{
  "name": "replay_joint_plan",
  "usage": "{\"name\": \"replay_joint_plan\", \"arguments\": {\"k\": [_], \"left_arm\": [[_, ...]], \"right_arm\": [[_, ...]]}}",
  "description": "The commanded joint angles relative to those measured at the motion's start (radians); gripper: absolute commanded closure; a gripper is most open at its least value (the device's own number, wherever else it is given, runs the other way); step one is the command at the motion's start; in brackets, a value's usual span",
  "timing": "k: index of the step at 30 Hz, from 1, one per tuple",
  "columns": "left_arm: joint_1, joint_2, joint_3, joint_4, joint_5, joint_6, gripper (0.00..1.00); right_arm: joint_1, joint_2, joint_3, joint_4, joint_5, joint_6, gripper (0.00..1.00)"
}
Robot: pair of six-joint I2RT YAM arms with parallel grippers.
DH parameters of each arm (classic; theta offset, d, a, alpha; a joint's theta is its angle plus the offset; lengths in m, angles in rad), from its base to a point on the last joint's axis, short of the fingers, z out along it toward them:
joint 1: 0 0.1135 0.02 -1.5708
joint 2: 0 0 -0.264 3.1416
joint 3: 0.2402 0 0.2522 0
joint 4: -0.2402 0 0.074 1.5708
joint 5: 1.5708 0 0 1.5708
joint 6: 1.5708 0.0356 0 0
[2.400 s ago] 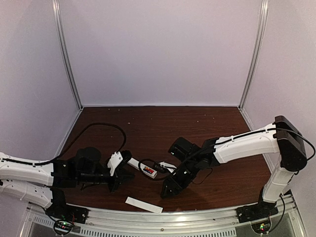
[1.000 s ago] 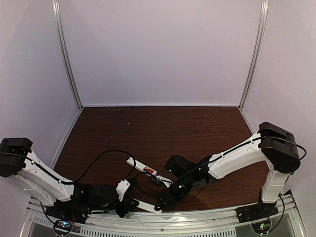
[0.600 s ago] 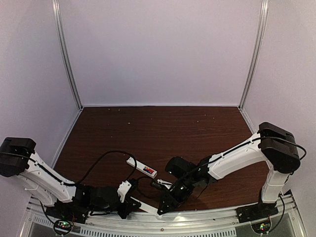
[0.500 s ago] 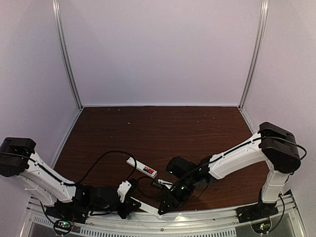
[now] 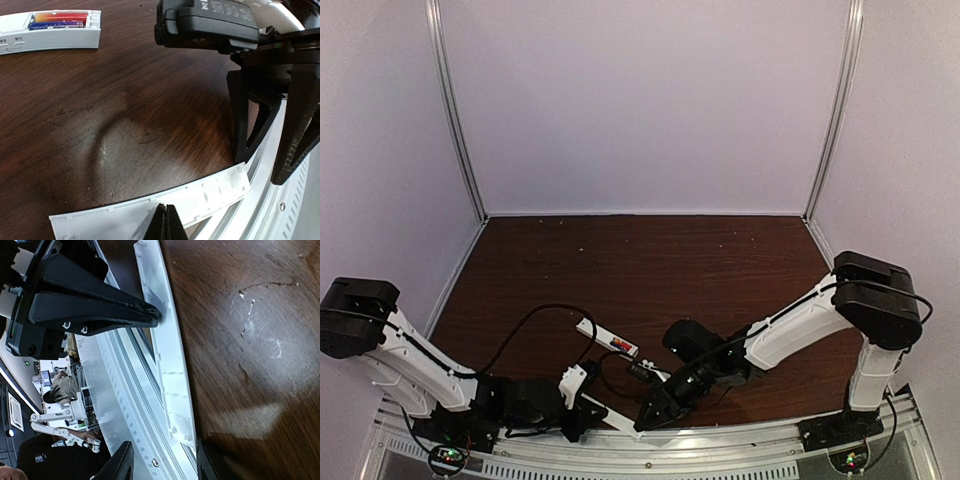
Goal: Load the batteries into the remote control
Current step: Adjust the battery cover at the corner of the board.
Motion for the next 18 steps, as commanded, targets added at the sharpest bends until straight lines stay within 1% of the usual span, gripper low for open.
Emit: {"name": "replay_joint_plan", "arguments": {"k": [1,3,6,8,10,13,16,18], "left_arm": [[-0.005,0.034,-0.009,-0.100,0.006,-0.001,1.00],[-0.004,0.037,-0.008,-0.099,0.007,-0.002,1.00],[-0.005,0.042,-0.006,-0.097,0.008,-0.002,1.00],[-0.005,0.044,-0.013,-0.091,0.008,-0.010,1.00],[-0.004,0.043,-0.018,-0.085,0.007,-0.013,1.00],[-0.005,0.044,-0.024,-0.083,0.005,-0.016,1.00],[-0.005,0.045,-0.026,-0.077,-0.003,-0.019,1.00],[-0.005,0.046,-0.025,-0.076,-0.006,-0.019,1.00]], "right_arm": [[0.013,0.048,-0.063,0.175,-0.057,0.147,0.57],[0.012,0.062,-0.083,0.253,-0.059,0.208,0.60],[0.011,0.092,-0.111,0.427,-0.072,0.339,0.64],[0.011,0.121,-0.123,0.542,-0.077,0.408,0.70],[0.010,0.140,-0.121,0.565,-0.070,0.432,0.74],[0.010,0.143,-0.108,0.518,-0.047,0.406,0.78],[0.010,0.119,-0.060,0.288,-0.003,0.270,0.85],[0.010,0.102,-0.022,0.131,0.033,0.173,0.88]]}}
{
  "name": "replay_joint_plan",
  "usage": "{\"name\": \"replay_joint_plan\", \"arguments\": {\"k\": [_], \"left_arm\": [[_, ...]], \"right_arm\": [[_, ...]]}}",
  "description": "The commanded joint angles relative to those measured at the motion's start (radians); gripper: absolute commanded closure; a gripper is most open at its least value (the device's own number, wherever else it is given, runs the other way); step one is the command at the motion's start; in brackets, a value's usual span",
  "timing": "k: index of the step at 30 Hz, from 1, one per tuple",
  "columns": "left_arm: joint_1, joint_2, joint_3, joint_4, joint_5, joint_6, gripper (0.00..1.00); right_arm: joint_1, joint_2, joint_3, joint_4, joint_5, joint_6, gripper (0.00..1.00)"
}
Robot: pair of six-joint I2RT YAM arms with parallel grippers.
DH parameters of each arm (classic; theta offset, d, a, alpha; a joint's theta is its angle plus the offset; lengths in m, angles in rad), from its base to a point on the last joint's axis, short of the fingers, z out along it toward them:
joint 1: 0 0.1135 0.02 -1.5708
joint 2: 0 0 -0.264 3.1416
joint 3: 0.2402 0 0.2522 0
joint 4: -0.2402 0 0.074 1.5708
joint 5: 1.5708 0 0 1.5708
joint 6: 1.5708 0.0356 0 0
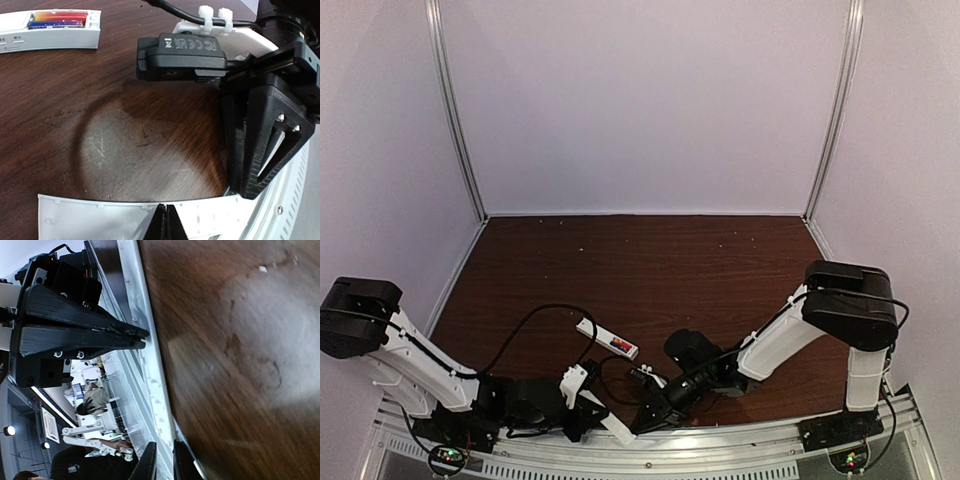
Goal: Load the batteries into the remote control
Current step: Adjust the battery cover at the corner of the board.
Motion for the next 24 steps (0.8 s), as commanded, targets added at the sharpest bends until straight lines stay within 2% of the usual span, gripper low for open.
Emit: {"name": "replay_joint_plan", "arguments": {"k": [1,2,4,7,10,16,22,24], "left_arm": [[-0.005,0.033,-0.027,-0.092,-0.007,-0.012,1.00],[-0.005,0.033,-0.024,-0.099,-0.011,-0.016,1.00],[-0.005,0.033,-0.011,-0.122,-0.024,-0.023,1.00],[-0.005,0.037,0.015,-0.150,-0.047,-0.024,1.00],[-0.002,0.065,0.060,-0.161,-0.061,-0.007,1.00],[0.009,0.111,0.146,-0.170,-0.126,-0.021,1.00],[0.060,-0.043,0.167,-0.220,-0.258,0.058,1.00],[0.071,-0.120,0.166,-0.232,-0.287,0.088,0.92]], "right_arm": [[0.004,-0.029,0.073,-0.349,0.102,-0.198,0.88],[0.004,-0.036,0.097,-0.427,0.120,-0.246,0.88],[0.004,-0.069,0.127,-0.575,0.149,-0.329,0.79],[-0.001,-0.160,0.103,-0.653,0.169,-0.347,0.63],[-0.010,-0.259,0.080,-0.696,0.173,-0.342,0.54],[-0.015,-0.309,0.102,-0.691,0.159,-0.336,0.50],[-0.011,-0.281,0.095,-0.652,0.165,-0.316,0.50],[-0.010,-0.276,0.079,-0.633,0.170,-0.303,0.50]]}}
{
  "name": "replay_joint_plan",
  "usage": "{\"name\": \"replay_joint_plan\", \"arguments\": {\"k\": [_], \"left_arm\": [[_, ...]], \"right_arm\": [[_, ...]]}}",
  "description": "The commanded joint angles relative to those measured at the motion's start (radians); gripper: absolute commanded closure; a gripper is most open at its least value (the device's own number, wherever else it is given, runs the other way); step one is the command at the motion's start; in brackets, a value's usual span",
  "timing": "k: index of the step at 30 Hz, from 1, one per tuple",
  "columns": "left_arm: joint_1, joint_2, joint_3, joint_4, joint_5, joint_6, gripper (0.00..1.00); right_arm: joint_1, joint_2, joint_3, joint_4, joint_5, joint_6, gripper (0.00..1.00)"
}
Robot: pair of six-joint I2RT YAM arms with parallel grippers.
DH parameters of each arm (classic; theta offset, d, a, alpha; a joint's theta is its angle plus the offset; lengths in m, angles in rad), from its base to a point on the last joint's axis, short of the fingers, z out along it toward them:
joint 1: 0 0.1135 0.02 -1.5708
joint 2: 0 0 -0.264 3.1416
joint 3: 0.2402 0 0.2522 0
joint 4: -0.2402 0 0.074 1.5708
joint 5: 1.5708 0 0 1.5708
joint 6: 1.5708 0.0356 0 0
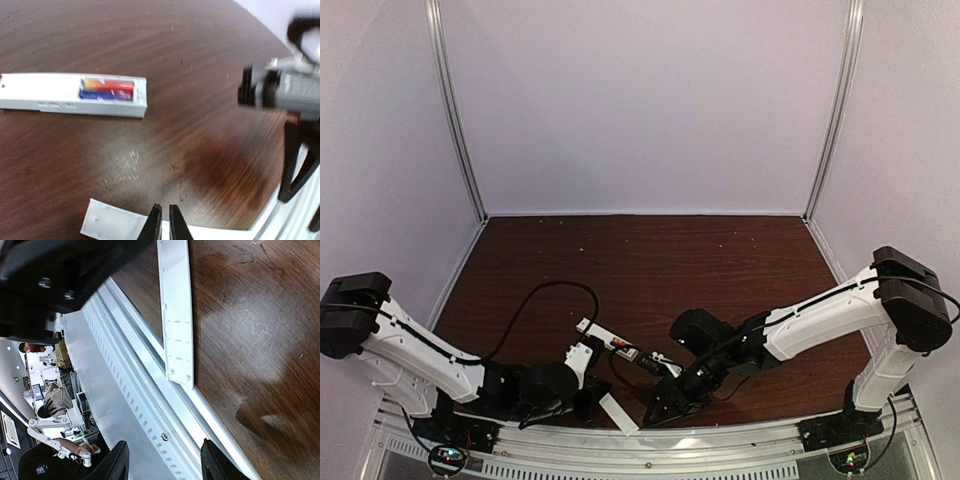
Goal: Load the batteries into the remote control
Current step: Adjust the battery cover at the corner of the board.
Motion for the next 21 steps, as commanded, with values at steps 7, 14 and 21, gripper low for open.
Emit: {"name": "replay_joint_plan", "arguments": {"k": [7,14,21], "left_arm": [[0.069,-0.213,0.015,-0.198,-0.137,0.060,0.89],[0.175,-0.179,-0.037,-0.234,-0.055,0.045,0.93],[0.220,-0.040,-0.017,-0.155,0.044,0.084,0.97]], "right_arm": [[0.014,0.083,0.011,0.106,0.042,0.050,0.49],[0.069,0.136,0.038,0.195,0.027,0.116,0.49],[0.109,0.197,0.048,0.268,0.049,0.184,0.49]]}}
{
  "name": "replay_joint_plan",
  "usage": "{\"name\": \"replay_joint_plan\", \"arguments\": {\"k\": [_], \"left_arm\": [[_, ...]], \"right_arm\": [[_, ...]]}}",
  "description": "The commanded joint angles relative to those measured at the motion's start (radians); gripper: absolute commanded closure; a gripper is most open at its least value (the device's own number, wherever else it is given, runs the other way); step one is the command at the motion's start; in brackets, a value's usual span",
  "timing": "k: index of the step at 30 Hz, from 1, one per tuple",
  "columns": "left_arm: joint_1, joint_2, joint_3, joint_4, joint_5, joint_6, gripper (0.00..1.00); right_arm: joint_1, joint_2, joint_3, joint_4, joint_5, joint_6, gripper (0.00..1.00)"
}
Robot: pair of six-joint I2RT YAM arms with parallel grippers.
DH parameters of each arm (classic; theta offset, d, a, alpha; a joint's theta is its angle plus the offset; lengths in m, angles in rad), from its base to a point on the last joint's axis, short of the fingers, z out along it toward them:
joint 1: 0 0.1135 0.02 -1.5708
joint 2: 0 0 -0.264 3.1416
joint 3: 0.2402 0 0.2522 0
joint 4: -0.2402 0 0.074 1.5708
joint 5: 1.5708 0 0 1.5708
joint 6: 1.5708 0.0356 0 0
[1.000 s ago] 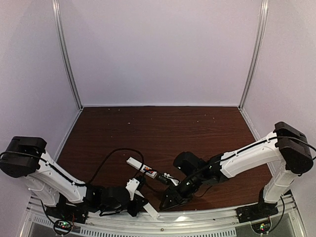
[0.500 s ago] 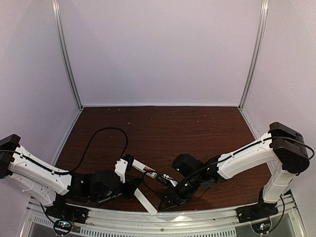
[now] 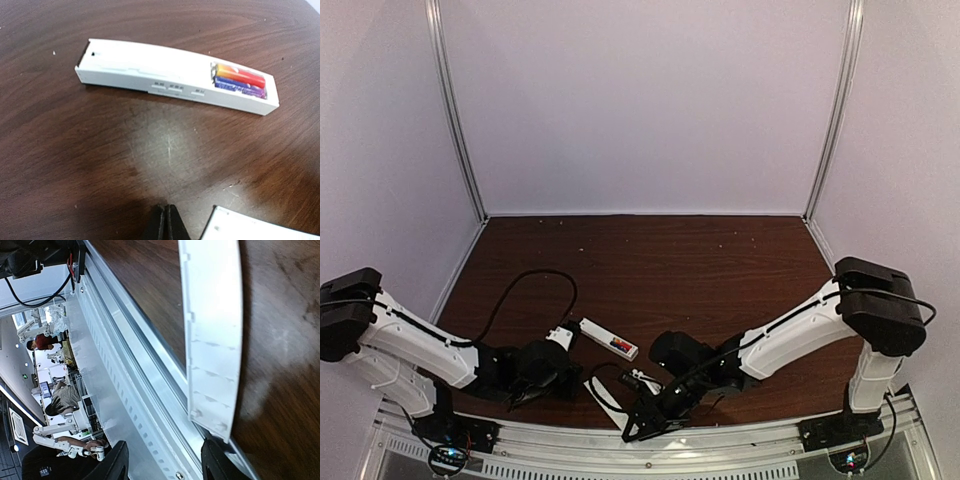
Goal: Load the batteries into the remote control
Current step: Adjust the battery cover at the corner of the board.
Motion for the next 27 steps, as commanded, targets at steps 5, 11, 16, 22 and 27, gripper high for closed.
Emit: {"name": "replay_joint_plan", "arguments": {"k": [5,11,16,22,27], "left_arm": [[0.014,0.098,-0.014,0.131,0.156,0.019,1.00],[0.014,0.075,-0.052,0.162,0.231,0.020,1.00],[0.014,0.032,-0.066,0.131,0.267,0.024,1.00],[0.014,-0.036,-0.083,0.043,0.255,-0.003,1.00],[0.014,-0.076,-0.095,0.004,0.247,-0.026,1.00]], "right_arm": [[0.017,0.053,-0.004,0.097,0.076,0.089,0.49],[0.011,0.046,-0.011,0.098,0.152,0.113,0.47],[-0.023,0.004,0.021,-0.038,0.230,0.039,0.47],[-0.083,-0.054,0.030,-0.174,0.307,-0.031,0.46],[-0.114,-0.061,0.035,-0.224,0.319,-0.062,0.46]]}}
